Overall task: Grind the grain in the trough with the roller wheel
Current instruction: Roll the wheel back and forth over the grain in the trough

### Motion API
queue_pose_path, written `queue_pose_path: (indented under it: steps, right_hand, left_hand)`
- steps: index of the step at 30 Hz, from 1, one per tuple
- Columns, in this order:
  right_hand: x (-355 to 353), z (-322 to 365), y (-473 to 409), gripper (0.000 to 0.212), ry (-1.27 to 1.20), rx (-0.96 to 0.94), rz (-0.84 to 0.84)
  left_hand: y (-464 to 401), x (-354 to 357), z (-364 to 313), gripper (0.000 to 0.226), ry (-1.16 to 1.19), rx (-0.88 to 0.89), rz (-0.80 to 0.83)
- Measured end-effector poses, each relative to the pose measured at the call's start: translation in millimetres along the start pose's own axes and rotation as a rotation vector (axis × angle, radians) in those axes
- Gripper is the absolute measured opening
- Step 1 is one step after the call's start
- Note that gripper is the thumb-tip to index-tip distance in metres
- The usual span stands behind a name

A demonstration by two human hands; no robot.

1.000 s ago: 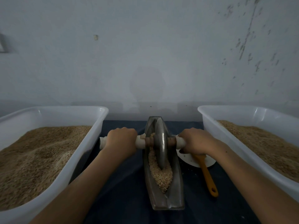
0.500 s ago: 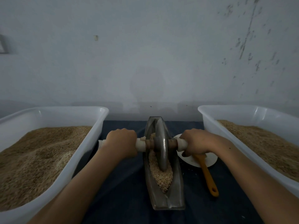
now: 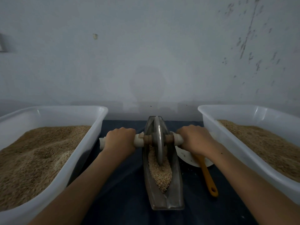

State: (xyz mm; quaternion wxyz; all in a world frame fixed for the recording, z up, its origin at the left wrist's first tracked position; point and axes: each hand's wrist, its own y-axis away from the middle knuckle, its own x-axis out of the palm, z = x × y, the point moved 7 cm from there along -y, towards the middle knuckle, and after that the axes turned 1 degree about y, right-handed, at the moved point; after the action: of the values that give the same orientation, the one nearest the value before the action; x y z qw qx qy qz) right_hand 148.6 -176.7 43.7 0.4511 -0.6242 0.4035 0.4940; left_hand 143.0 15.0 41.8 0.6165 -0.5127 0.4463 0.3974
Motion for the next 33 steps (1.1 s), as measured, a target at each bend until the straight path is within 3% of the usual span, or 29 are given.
queue_pose_path:
  steps: [2,7,13,17,20,24,29,33]
  right_hand:
    - [2.7,-0.6,1.2,0.006,-0.004,0.004,0.110]
    - [7.1,-1.8,7.2,0.029,-0.050,0.032,0.353]
    - [9.4,-2.1,3.5,0.026,-0.040,0.041,0.316]
    - [4.4,-2.3,0.7,0.004,-0.018,0.044,0.144]
    - [1.8,-0.6,1.5,0.013,0.000,0.036,0.085]
    - [1.2,1.9,3.1,0.006,-0.002,0.020,0.179]
    - [8.0,-0.7,9.3,0.031,-0.071,0.051,0.395]
    - [11.3,-3.8,7.5,0.032,-0.095,0.065,0.381]
  left_hand:
    - [0.0,0.7,-0.2,0.012,-0.009,0.010,0.032]
    - [0.3,2.3,-0.7,0.024,-0.029,0.049,0.154]
    - [0.2,4.5,0.2,0.027,-0.031,0.033,0.140]
    - [0.5,-2.4,-1.9,0.016,-0.026,0.025,-0.011]
    - [1.3,-2.3,-2.0,0.015,-0.013,0.021,-0.019]
    - [2.0,0.2,-0.8,0.019,-0.028,0.025,0.066]
    - [3.3,3.1,-2.2,0.030,-0.048,0.045,0.195]
    - [2.6,1.3,-3.5,0.030,-0.079,0.039,0.163]
